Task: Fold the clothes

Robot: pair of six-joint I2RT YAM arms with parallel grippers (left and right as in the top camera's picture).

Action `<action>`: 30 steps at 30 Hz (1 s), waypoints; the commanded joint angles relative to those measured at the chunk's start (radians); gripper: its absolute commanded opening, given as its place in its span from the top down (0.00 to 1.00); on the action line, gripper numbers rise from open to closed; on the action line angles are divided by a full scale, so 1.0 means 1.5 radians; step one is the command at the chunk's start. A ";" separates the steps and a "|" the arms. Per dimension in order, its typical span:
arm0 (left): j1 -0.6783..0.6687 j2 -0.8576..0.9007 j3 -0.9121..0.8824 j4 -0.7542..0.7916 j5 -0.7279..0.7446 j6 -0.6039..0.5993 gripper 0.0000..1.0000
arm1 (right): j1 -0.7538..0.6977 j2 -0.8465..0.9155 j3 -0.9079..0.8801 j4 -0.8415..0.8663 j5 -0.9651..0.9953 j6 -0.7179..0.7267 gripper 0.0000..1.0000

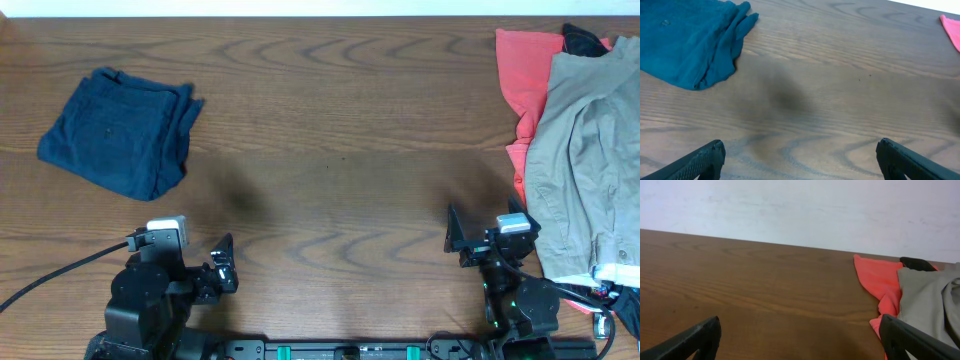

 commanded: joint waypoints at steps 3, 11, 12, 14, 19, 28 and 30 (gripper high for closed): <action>0.000 -0.004 -0.001 0.000 -0.010 -0.006 0.02 | 0.007 -0.004 -0.002 -0.003 -0.008 -0.010 0.01; 0.012 -0.006 -0.001 -0.003 -0.010 -0.006 0.02 | 0.007 -0.004 -0.002 -0.003 -0.008 -0.010 0.01; 0.025 -0.007 -0.001 -0.010 -0.010 -0.006 0.02 | 0.007 -0.004 -0.002 -0.003 -0.008 -0.010 0.01; 0.048 -0.010 -0.002 -0.024 -0.010 -0.006 0.02 | 0.007 -0.004 -0.002 -0.003 -0.007 -0.010 0.01; 0.101 -0.046 -0.038 -0.033 0.000 -0.006 0.02 | 0.007 -0.004 -0.002 -0.003 -0.008 -0.010 0.01; 0.116 -0.167 -0.207 0.096 0.000 -0.006 0.02 | 0.007 -0.004 -0.002 -0.003 -0.007 -0.010 0.01; 0.116 -0.190 -0.248 0.143 0.001 -0.007 0.02 | 0.007 -0.004 -0.002 -0.003 -0.008 -0.010 0.01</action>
